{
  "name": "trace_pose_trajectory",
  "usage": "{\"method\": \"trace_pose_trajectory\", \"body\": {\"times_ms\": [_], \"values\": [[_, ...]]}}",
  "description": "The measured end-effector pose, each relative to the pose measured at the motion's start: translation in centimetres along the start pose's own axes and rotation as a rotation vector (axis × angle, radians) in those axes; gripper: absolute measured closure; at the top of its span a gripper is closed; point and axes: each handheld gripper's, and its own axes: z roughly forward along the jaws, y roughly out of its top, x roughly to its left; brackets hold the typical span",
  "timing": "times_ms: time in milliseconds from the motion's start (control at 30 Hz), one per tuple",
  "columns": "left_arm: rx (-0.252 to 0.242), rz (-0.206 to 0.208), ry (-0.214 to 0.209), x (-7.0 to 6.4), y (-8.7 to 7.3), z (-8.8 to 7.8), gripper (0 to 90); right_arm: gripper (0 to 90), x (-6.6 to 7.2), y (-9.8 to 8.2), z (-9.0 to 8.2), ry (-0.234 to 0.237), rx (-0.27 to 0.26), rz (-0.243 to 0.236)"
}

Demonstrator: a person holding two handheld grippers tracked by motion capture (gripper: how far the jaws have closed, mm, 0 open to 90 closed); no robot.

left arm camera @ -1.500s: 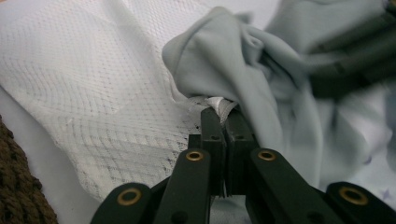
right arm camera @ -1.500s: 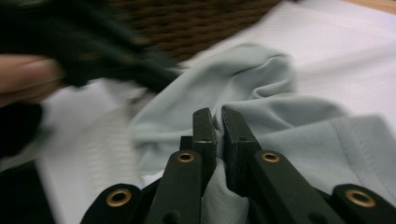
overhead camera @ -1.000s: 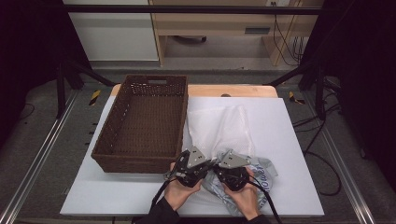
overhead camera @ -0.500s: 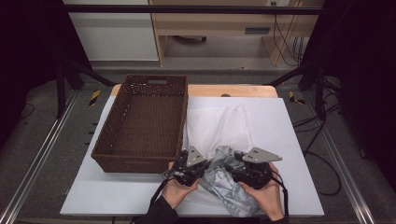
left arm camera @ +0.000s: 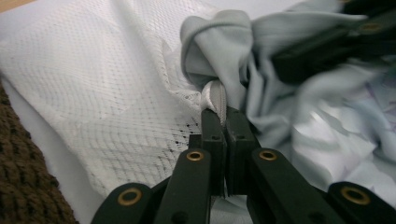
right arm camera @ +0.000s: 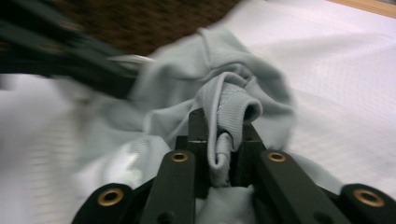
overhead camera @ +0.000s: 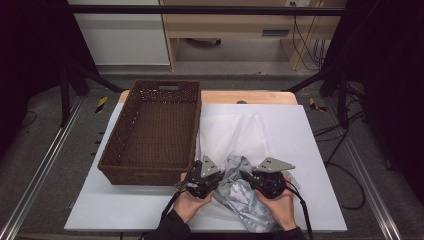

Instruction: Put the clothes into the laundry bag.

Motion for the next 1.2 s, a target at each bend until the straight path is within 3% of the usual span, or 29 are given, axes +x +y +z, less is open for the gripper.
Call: {"method": "trace_pose_trajectory", "body": {"times_ms": [67, 133, 200, 267, 367, 433, 533, 567, 633, 767, 833, 967, 1033, 1133, 1200], "values": [[-0.007, -0.01, 0.0, 0.2, 0.1, -0.2, 88.3, 82.8, 0.6, 0.3, -0.8, 0.094, -0.03, -0.011], [-0.019, -0.022, -0.005, 0.3, 0.2, -0.4, 88.3, 82.8, 1.9, 0.5, -0.9, 0.179, -0.013, -0.053], [-0.043, -0.03, -0.009, 0.3, 0.4, -0.8, 88.3, 82.7, 3.1, 0.6, -0.2, 0.212, 0.043, -0.098], [-0.067, -0.02, -0.013, 0.2, 0.6, -1.3, 88.4, 82.7, 3.7, 0.3, 1.0, 0.22, 0.094, -0.109], [-0.09, 0.004, -0.018, -0.6, 0.9, -1.8, 88.4, 82.3, 3.9, -0.3, 3.0, 0.165, 0.129, -0.086], [-0.084, 0.015, -0.022, -0.9, 0.9, -1.7, 88.4, 82.1, 3.8, -0.3, 3.7, 0.099, 0.097, -0.058], [-0.065, 0.019, -0.029, -1.1, 0.7, -1.4, 88.4, 81.8, 3.6, -0.6, 4.5, -0.036, 0.037, -0.038], [-0.061, 0.02, -0.029, -1.0, 0.6, -1.2, 88.4, 81.6, 3.6, -0.7, 4.6, -0.051, 0.03, -0.04], [-0.048, 0.019, -0.029, -1.0, 0.5, -1.1, 88.4, 77.8, 3.6, -0.7, 4.7, -0.054, 0.031, -0.038], [-0.032, 0.022, -0.016, -0.6, 0.2, -0.7, 88.4, 59.4, 3.3, -0.1, 3.3, 0.061, 0.07, -0.002], [-0.028, 0.018, -0.013, -0.4, 0.2, -0.6, 88.3, 52.7, 3.0, 0.4, 1.9, 0.074, 0.095, 0.003], [-0.028, 0.018, -0.009, -0.3, 0.2, -0.7, 88.3, 47.4, 1.9, 1.2, -1.1, 0.048, 0.065, -0.002], [-0.028, 0.021, -0.009, -0.4, 0.2, -0.7, 88.3, 42.8, 0.9, 1.2, -2.2, 0.001, 0.028, 0.013], [-0.026, 0.023, -0.014, -0.4, 0.2, -0.6, 88.3, 27.9, -0.5, 0.6, -1.9, -0.112, 0.01, 0.034], [-0.025, 0.021, -0.016, -0.3, 0.2, -0.6, 88.3, 33.1, -1.0, 0.0, -0.4, -0.116, 0.037, 0.045]]}}
